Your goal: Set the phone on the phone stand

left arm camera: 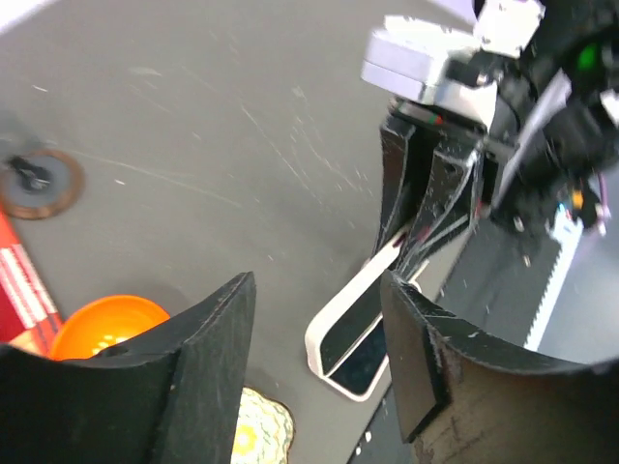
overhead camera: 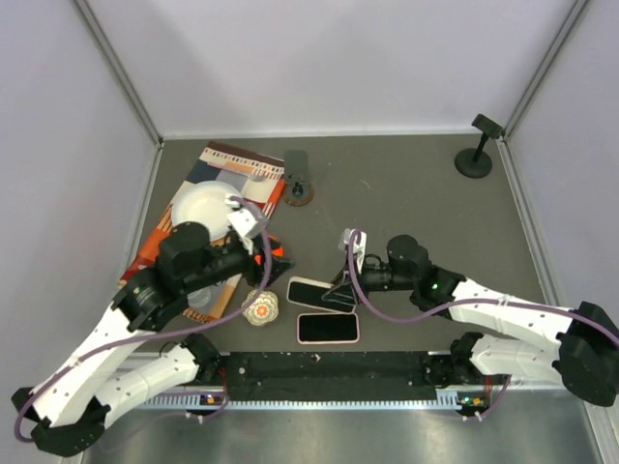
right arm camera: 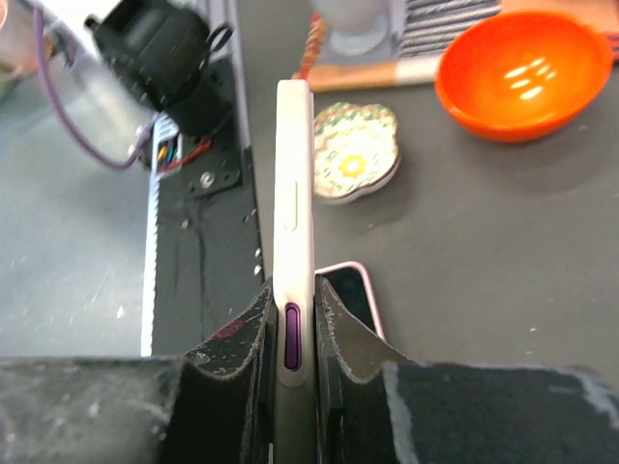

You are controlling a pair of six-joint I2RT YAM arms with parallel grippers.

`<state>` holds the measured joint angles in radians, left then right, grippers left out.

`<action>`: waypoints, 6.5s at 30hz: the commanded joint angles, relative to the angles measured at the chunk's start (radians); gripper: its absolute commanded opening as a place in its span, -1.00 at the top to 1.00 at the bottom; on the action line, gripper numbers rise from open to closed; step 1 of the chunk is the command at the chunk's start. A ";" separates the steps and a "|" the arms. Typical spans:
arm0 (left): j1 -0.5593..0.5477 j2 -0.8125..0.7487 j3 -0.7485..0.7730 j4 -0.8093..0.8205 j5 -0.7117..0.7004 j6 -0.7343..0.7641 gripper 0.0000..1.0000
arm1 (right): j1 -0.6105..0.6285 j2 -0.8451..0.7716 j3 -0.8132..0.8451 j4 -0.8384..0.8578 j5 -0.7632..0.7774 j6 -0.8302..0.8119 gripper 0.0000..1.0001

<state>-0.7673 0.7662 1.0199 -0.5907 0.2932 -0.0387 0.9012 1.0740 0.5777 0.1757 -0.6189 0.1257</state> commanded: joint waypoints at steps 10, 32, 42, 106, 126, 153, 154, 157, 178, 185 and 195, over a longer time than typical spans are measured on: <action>0.005 -0.160 0.017 0.045 -0.569 -0.337 -0.26 | 0.008 0.001 0.017 0.456 0.424 0.167 1.00; 0.006 -0.153 0.002 0.089 -0.615 -0.605 -0.37 | -0.016 0.147 -0.067 0.883 0.565 0.215 1.00; 0.006 0.004 -0.018 0.244 -0.483 -0.727 -0.70 | -0.016 0.132 -0.131 0.992 0.532 0.167 1.00; 0.138 0.217 0.161 0.003 0.566 -0.055 0.49 | -0.209 0.047 -0.090 1.096 -0.305 0.515 1.00; 0.137 0.174 0.236 -0.205 0.130 -0.038 1.00 | -0.211 -0.017 -0.035 0.598 0.011 0.318 -0.63; 0.137 0.598 0.584 -0.363 -0.048 0.270 1.00 | -0.271 -0.051 -0.119 0.438 0.507 0.278 -0.71; 0.137 0.631 0.651 -0.380 -0.077 0.316 1.00 | -0.272 -0.042 -0.127 0.455 0.522 0.278 -0.70; 0.137 0.764 0.806 -0.425 -0.277 0.368 1.00 | -0.271 0.009 -0.145 0.499 0.561 0.282 -0.70; 0.359 1.142 1.238 -0.623 -0.079 1.114 1.00 | -0.274 0.110 -0.229 0.703 0.226 0.344 -0.58; 0.402 1.228 1.392 -0.811 0.069 1.211 1.00 | -0.272 0.234 -0.173 0.729 0.202 0.388 -0.57; 0.396 1.292 1.399 -0.758 -0.003 1.306 1.00 | -0.274 0.277 -0.148 0.719 0.217 0.419 -0.56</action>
<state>-0.3679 2.0155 2.3505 -1.3663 0.2920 1.1858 0.6315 1.3533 0.3954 0.8425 -0.3981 0.5255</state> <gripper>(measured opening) 0.166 0.781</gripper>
